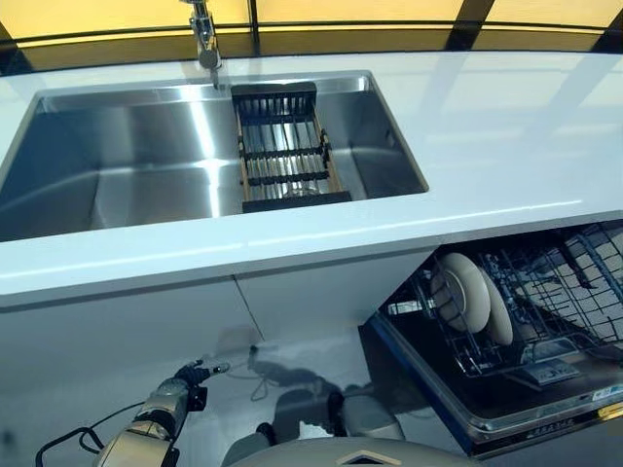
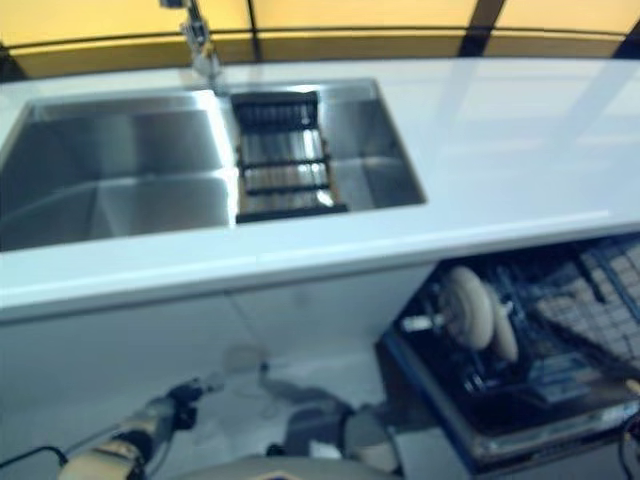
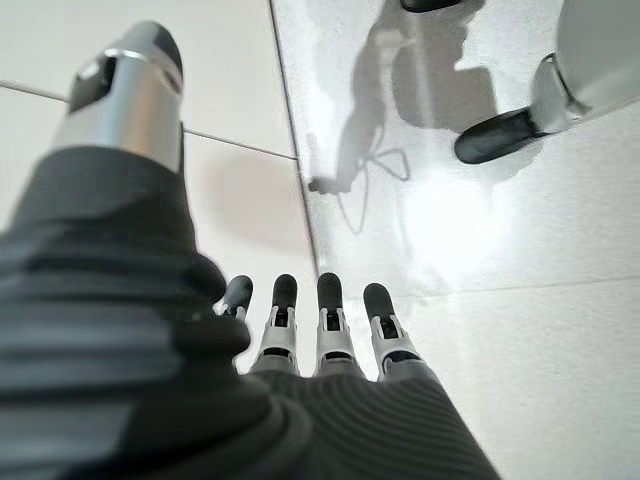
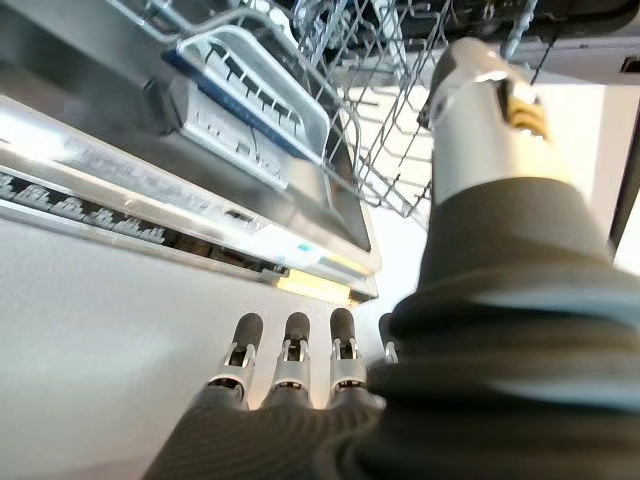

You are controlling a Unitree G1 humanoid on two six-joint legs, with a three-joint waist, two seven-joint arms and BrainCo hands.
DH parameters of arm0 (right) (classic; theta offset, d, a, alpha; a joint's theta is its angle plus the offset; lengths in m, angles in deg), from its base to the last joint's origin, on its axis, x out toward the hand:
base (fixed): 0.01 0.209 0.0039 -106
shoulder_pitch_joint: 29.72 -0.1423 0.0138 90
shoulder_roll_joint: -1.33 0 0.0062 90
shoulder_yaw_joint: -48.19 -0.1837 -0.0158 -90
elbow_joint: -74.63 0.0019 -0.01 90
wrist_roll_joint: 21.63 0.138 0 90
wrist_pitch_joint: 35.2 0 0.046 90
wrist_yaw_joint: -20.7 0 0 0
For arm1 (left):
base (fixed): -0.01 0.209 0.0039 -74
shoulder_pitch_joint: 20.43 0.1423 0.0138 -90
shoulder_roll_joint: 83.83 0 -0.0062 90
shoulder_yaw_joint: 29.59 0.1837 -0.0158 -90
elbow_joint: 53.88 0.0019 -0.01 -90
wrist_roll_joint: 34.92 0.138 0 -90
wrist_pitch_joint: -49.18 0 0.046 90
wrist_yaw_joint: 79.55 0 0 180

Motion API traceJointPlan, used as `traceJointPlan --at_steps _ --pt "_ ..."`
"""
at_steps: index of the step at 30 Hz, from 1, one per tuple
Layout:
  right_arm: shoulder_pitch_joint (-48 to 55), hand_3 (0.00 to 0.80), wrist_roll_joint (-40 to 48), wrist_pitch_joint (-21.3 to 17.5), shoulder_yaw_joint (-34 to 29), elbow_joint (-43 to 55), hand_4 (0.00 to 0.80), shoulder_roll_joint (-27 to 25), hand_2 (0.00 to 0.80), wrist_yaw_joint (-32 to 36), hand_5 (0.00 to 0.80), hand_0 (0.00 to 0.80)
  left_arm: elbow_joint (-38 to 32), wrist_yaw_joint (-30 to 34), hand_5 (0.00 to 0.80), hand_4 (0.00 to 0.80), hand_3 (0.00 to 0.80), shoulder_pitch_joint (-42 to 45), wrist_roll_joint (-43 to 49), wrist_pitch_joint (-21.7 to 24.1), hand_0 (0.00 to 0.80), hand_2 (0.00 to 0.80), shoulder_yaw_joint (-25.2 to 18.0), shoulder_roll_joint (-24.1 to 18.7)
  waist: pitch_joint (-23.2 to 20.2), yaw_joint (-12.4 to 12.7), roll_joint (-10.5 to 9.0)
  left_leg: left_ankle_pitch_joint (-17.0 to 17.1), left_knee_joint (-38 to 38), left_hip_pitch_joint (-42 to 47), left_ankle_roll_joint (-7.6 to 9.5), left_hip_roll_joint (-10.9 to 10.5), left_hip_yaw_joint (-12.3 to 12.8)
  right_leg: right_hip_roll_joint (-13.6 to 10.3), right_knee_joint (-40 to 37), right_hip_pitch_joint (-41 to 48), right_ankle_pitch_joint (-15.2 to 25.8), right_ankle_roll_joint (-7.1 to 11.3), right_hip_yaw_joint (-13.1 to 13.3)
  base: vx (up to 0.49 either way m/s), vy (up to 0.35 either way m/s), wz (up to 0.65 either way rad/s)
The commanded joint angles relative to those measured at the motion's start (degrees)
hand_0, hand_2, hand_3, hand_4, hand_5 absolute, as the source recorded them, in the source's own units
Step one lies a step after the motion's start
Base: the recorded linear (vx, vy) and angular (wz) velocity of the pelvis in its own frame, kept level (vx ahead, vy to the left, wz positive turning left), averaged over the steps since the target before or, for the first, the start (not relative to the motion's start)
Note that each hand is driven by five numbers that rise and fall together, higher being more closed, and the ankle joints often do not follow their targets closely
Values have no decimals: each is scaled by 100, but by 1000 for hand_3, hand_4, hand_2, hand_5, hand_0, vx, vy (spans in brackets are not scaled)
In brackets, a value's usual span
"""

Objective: Take plates into dishwasher

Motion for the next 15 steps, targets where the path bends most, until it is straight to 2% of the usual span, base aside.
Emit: traceJointPlan --at_steps 1,8,12,15 --pt "-162 0 -92 -30 -47 58 0 -164 0 -163 0 0 66 -188 0 0 0 -22 -95 -9 0 0 -82 -37 129 79 15 -199 -368 780 170 -156 -3 431 82 -501 603 93 213 -164 152 -1" --pt "6 0 -456 161 -69 97 0 -157 0 209 0 0 -28 -175 0 0 0 -8 4 -60 0 0 -104 -4 130 12 -120 -73 -624 834 231 -367 -43 477 -436 -559 1070 326 343 -118 118 -14" --pt "69 0 -662 293 39 350 0 -27 0 329 0 0 -92 -28 0 0 0 69 285 -128 0 0 -46 23 215 -66 -241 -10 -904 1062 220 -525 -112 498 -998 -803 1801 585 147 -88 94 -21" --pt "33 0 -752 400 127 349 0 35 0 479 0 0 -65 -22 0 0 0 112 338 -232 0 0 -4 5 322 -50 -214 184 -1117 1086 239 -454 -66 457 -754 -877 1770 606 147 -215 47 -28"
